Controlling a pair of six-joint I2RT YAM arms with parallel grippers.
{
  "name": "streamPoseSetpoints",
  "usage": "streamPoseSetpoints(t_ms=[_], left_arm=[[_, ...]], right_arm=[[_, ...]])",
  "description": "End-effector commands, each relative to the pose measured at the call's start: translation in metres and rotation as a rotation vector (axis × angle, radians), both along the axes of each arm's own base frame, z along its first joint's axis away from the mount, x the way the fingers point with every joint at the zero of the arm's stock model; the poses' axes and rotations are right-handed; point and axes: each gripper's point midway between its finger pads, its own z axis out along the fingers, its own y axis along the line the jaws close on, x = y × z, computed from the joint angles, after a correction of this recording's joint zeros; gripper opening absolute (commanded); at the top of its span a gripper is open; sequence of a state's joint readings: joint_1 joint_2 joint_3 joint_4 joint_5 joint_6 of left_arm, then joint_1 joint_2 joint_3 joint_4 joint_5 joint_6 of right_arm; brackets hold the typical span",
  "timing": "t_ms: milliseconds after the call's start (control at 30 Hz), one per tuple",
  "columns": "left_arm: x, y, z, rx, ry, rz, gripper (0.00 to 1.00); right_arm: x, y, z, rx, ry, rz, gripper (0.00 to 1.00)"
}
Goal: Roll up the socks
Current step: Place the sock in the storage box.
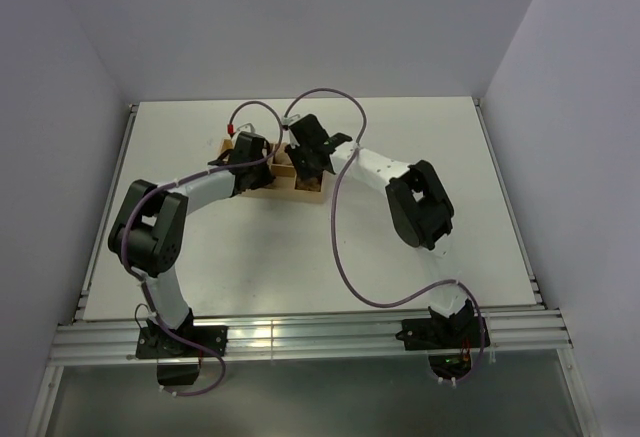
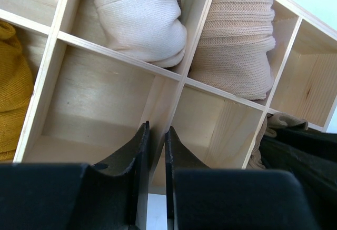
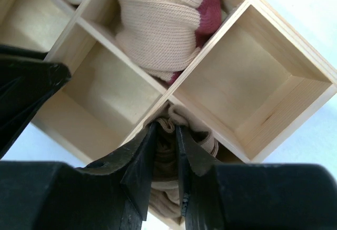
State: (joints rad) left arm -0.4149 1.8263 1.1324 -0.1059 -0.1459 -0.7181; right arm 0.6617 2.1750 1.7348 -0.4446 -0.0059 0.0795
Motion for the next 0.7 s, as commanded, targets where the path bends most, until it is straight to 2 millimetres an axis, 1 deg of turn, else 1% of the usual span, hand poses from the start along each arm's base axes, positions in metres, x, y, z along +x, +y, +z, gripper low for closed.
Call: streamPoseSetpoints(t_ms=[0,67,100,133,167,200,300,333,400,500,633,667], left_arm=[[0.006,0.000,0.008,-0.037,-0.020,0.049,0.00],[0.005,0.001,0.006,-0.030,-0.014,0.050,0.00],[0.006,0.001,0.007,-0.030,-0.016,0.051,0.00],[0.005,0.001,0.004,-0.025,-0.008,0.053,0.00],[0.006,0.001,0.004,-0.024,-0.009,0.054,0.00],[0.006,0.001,0.002,-0.020,-0.003,0.053,0.00],[0.006,0.001,0.001,-0.019,-0.002,0.052,0.00],[0.007,0.002,0.001,-0.017,-0.004,0.054,0.00],[0.006,0.001,-0.001,-0.016,0.000,0.051,0.00],[0.007,0.000,-0.001,-0.021,0.001,0.046,0.00],[0.008,-0.001,0.000,-0.023,-0.001,0.043,0.00],[0.008,-0.001,0.001,-0.022,-0.003,0.041,0.01]], right_arm=[[-0.064,-0.004,0.003,-0.047,0.163,0.089,0.31],[-0.061,-0.002,0.016,-0.024,0.139,0.093,0.31],[-0.060,-0.001,0.026,-0.014,0.120,0.097,0.32],[-0.059,0.002,0.032,-0.002,0.106,0.102,0.35],[-0.058,0.001,0.037,0.004,0.099,0.101,0.35],[-0.055,0.001,0.046,0.011,0.079,0.095,0.35],[-0.053,0.000,0.058,0.024,0.052,0.088,0.35],[-0.052,0.000,0.068,0.043,0.029,0.085,0.35],[-0.051,-0.001,0.079,0.067,-0.002,0.075,0.35],[-0.052,-0.002,0.083,0.091,-0.018,0.068,0.36],[-0.049,-0.009,0.072,0.066,-0.004,0.049,0.36],[-0.049,-0.009,0.074,0.071,-0.011,0.053,0.36]])
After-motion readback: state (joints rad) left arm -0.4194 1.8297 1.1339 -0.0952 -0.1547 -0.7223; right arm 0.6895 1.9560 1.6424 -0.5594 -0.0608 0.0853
